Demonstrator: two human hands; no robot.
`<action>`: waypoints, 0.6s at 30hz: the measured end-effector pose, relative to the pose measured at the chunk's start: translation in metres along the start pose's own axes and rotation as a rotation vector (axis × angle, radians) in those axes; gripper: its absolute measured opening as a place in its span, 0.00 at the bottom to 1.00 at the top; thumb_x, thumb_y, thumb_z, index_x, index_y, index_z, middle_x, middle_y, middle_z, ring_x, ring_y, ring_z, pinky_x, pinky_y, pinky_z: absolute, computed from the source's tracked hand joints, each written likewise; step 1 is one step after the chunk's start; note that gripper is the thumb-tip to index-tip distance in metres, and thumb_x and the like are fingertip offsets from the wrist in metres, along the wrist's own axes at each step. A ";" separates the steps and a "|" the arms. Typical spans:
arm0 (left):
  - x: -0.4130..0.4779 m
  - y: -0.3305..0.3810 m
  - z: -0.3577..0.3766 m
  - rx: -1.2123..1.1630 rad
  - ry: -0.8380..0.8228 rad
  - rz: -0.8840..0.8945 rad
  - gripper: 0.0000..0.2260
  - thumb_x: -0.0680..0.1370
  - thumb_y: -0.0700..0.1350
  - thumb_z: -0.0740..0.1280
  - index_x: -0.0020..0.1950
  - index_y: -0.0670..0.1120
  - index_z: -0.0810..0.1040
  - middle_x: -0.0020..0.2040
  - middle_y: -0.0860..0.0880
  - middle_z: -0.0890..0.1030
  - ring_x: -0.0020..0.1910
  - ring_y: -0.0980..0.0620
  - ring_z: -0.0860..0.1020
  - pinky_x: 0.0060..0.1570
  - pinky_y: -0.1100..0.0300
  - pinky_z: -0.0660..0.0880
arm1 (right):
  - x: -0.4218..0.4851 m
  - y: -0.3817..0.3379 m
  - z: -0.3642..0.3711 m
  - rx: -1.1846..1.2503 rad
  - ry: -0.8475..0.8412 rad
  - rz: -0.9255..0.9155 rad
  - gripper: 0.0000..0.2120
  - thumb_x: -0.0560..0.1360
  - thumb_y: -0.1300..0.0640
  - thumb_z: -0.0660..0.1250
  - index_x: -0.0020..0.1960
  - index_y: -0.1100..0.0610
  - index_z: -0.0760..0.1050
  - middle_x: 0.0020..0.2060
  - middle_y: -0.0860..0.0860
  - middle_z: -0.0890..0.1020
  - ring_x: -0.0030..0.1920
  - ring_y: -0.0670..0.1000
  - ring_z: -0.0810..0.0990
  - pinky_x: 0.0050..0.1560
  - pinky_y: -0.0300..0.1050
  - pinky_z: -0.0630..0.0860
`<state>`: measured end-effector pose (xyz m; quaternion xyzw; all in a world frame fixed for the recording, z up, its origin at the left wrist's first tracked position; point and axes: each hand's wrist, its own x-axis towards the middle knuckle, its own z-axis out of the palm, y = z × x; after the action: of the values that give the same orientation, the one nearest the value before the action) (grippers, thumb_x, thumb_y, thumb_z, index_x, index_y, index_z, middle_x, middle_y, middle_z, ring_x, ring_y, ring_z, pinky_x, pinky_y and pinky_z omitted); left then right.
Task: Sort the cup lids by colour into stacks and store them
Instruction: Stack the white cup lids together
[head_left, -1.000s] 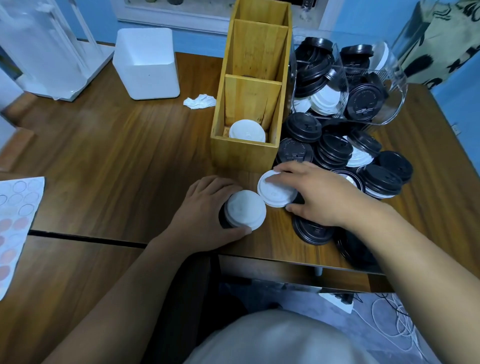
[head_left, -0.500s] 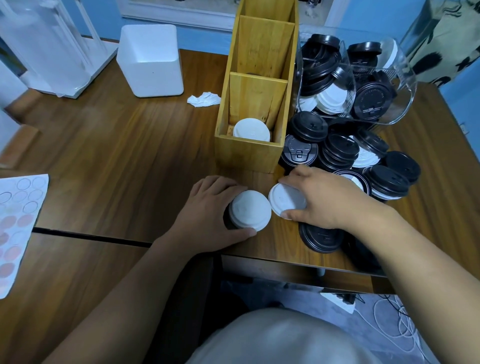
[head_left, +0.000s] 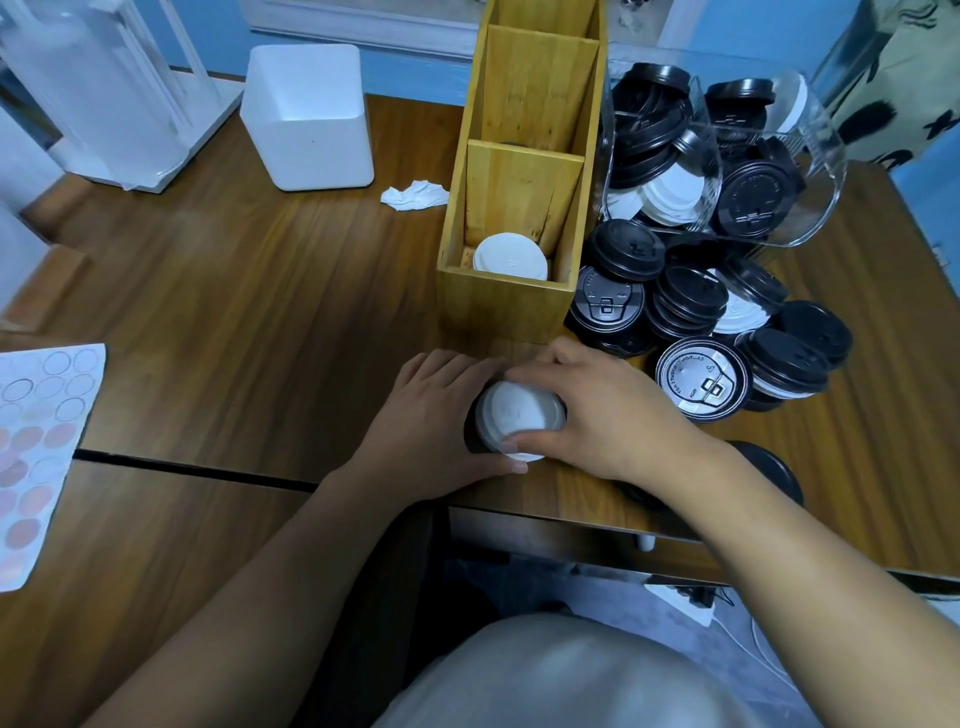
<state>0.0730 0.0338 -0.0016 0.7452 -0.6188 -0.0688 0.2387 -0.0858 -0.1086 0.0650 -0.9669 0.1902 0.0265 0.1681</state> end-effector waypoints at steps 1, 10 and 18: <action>0.000 0.000 0.000 0.001 -0.001 0.000 0.45 0.64 0.76 0.69 0.73 0.49 0.72 0.64 0.54 0.78 0.65 0.53 0.72 0.68 0.54 0.64 | 0.000 0.000 0.001 0.012 0.002 0.001 0.31 0.69 0.31 0.71 0.69 0.38 0.73 0.57 0.42 0.72 0.59 0.50 0.74 0.56 0.47 0.74; -0.001 -0.003 -0.002 -0.077 -0.003 0.001 0.44 0.64 0.74 0.71 0.73 0.50 0.72 0.62 0.54 0.78 0.64 0.54 0.72 0.67 0.53 0.65 | 0.008 -0.004 0.007 0.019 -0.030 0.052 0.32 0.67 0.29 0.71 0.68 0.38 0.74 0.56 0.41 0.70 0.59 0.48 0.70 0.55 0.48 0.73; -0.003 0.000 0.000 -0.039 0.043 0.045 0.42 0.68 0.74 0.70 0.73 0.48 0.73 0.65 0.53 0.80 0.65 0.52 0.74 0.68 0.54 0.65 | 0.005 -0.003 0.006 -0.014 -0.066 0.035 0.36 0.67 0.26 0.66 0.70 0.41 0.73 0.60 0.40 0.71 0.60 0.48 0.69 0.59 0.52 0.73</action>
<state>0.0727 0.0362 -0.0026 0.7275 -0.6289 -0.0595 0.2677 -0.0801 -0.1053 0.0596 -0.9632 0.2011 0.0626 0.1672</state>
